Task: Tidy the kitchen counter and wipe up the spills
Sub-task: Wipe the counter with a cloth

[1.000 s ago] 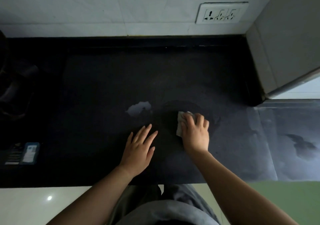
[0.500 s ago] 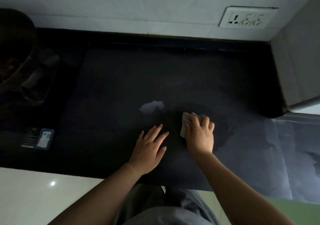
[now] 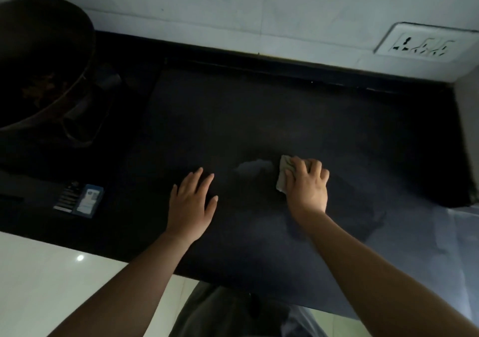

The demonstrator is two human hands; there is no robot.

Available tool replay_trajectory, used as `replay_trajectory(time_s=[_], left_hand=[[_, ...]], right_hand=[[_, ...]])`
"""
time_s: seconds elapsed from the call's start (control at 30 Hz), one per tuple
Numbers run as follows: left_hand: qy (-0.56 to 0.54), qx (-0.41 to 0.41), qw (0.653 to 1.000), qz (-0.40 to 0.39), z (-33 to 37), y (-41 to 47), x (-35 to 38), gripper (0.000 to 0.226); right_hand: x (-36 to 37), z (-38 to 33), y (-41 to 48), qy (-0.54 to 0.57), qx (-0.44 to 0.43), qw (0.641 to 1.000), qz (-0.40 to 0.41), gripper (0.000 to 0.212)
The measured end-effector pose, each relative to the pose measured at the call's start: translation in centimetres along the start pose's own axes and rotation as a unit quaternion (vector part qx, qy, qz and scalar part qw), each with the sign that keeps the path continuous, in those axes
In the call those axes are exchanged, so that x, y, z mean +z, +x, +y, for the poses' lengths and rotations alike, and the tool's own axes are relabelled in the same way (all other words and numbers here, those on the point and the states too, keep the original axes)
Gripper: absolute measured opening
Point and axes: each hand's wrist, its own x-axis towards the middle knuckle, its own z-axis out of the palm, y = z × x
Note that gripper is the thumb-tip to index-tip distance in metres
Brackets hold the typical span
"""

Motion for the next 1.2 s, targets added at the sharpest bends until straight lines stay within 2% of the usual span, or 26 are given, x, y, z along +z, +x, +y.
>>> replay_trajectory(time_s=[0.23, 0.37, 0.47, 0.53, 0.67, 0.77, 0.9, 1.03, 1.1, 1.2], left_hand=[[-0.02, -0.001, 0.999, 0.044, 0.2, -0.4, 1.2, 0.052], [-0.014, -0.003, 0.999, 0.044, 0.1, -0.4, 1.3, 0.052], [-0.012, -0.011, 0.999, 0.04, 0.0, -0.4, 1.5, 0.052], [-0.005, -0.014, 0.999, 0.038, 0.0, -0.3, 1.6, 0.053], [-0.008, -0.015, 0.999, 0.039, 0.0, -0.2, 1.4, 0.053], [-0.019, -0.018, 0.999, 0.039, 0.0, -0.3, 1.4, 0.053], [-0.024, -0.02, 0.999, 0.039, -0.1, -0.3, 1.5, 0.052], [-0.016, -0.02, 0.999, 0.036, -0.1, -0.2, 1.6, 0.052], [-0.017, -0.018, 0.999, 0.038, -0.1, -0.2, 1.5, 0.052], [-0.013, -0.016, 0.999, 0.043, -0.1, -0.3, 1.5, 0.052]], right_hand=[[0.4, 0.6, -4.8, 0.039, -0.082, 0.996, -0.024, 0.039], [-0.1, 1.7, -2.4, 0.011, -0.055, 0.998, -0.027, 0.039], [0.2, -0.8, 1.0, 0.006, -0.008, 1.0, -0.004, 0.038], [0.9, -2.8, 2.0, 0.009, -0.009, 1.0, -0.006, 0.037], [2.2, -4.6, -0.2, 0.031, -0.089, 0.995, -0.026, 0.038], [2.3, -3.0, -3.1, 0.024, -0.146, 0.988, -0.048, 0.037], [1.1, -0.6, -2.6, 0.026, -0.118, 0.992, -0.034, 0.038], [1.3, -2.8, 1.5, 0.024, -0.046, 0.999, -0.015, 0.037], [1.8, -4.7, 2.5, 0.021, -0.058, 0.998, -0.014, 0.038], [2.7, -6.5, 1.7, 0.015, -0.12, 0.992, -0.046, 0.038]])
